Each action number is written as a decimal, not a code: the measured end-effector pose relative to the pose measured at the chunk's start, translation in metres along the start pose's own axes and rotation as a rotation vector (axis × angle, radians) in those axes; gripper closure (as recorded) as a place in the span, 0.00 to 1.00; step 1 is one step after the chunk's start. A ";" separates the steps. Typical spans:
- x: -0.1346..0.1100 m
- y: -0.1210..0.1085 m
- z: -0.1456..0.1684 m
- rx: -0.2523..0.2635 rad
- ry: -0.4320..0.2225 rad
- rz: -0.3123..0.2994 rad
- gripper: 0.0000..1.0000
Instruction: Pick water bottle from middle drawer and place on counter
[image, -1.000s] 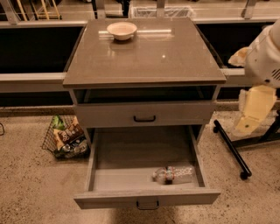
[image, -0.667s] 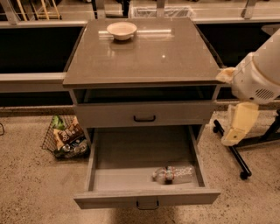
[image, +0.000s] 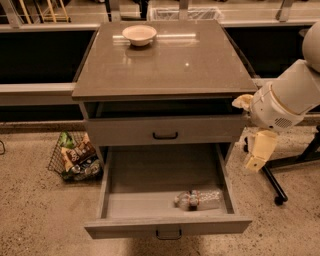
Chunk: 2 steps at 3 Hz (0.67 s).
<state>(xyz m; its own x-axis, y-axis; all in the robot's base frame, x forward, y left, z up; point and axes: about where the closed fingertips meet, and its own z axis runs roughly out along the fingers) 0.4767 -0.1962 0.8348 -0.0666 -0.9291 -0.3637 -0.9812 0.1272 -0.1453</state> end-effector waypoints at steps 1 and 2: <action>0.016 0.006 0.023 -0.022 0.033 -0.042 0.00; 0.051 0.017 0.068 -0.076 0.058 -0.072 0.00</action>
Offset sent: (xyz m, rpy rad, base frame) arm -0.0129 -0.0446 -0.1607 -0.0939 0.1190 0.1424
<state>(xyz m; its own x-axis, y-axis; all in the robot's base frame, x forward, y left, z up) 0.4692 -0.2180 0.7517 -0.0035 -0.9538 -0.3005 -0.9946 0.0346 -0.0981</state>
